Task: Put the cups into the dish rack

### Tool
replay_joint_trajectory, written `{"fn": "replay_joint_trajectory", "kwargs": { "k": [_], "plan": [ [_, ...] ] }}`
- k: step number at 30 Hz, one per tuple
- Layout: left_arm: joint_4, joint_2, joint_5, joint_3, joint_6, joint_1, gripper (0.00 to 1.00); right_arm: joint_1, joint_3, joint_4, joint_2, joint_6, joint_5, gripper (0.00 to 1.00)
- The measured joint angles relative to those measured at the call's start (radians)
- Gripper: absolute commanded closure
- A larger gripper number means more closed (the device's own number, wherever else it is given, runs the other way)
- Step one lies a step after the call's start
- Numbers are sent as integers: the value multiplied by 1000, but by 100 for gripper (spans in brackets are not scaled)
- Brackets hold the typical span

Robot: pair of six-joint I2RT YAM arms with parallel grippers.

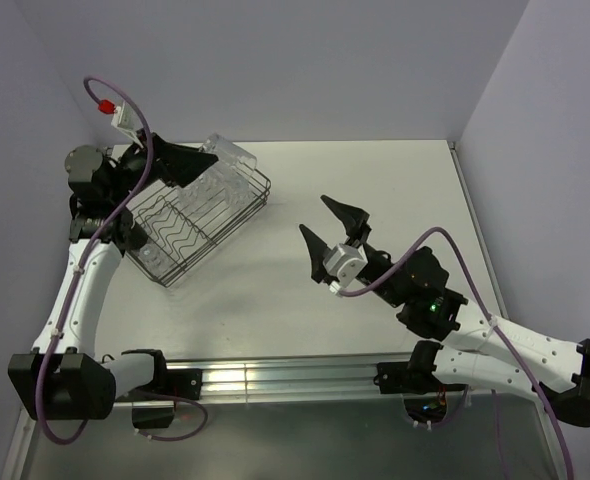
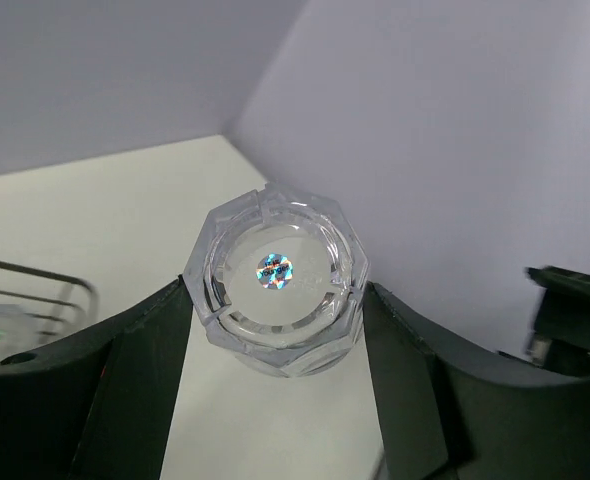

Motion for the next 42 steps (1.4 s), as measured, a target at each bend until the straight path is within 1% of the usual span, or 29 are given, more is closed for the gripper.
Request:
{"fn": "replay_joint_trajectory", "kwargs": {
  "k": [3, 6, 9, 13, 15, 19, 22, 23, 24, 34, 42],
  "plan": [
    [-118, 20, -84, 43, 190, 10, 100, -24, 2, -35, 2, 36, 21, 27],
    [-206, 38, -170, 53, 344, 11, 100, -56, 10, -68, 9, 76, 36, 27],
    [-264, 57, -246, 53, 462, 12, 100, -90, 29, -93, 21, 112, 40, 27],
    [-280, 69, -322, 26, 578, 15, 100, -134, 56, -116, 40, 154, 40, 25],
    [-280, 73, -346, 8, 611, 15, 100, -154, 66, -128, 49, 171, 40, 25],
    [-282, 103, -380, -7, 658, 15, 100, -182, 78, -143, 64, 198, 40, 19],
    [-291, 134, -394, -12, 678, 15, 100, -199, 89, -162, 75, 219, 39, 10],
    [-291, 139, -399, -18, 681, 15, 100, -203, 92, -170, 77, 226, 39, 4],
    [-289, 144, -402, -28, 687, 16, 100, -210, 95, -174, 79, 232, 38, 0],
    [-245, 192, -429, -132, 718, 16, 100, -291, 151, -230, 115, 326, 39, 0],
    [-174, 233, -433, -180, 743, 16, 100, -320, 165, -266, 134, 384, 38, 0]
  ]
}}
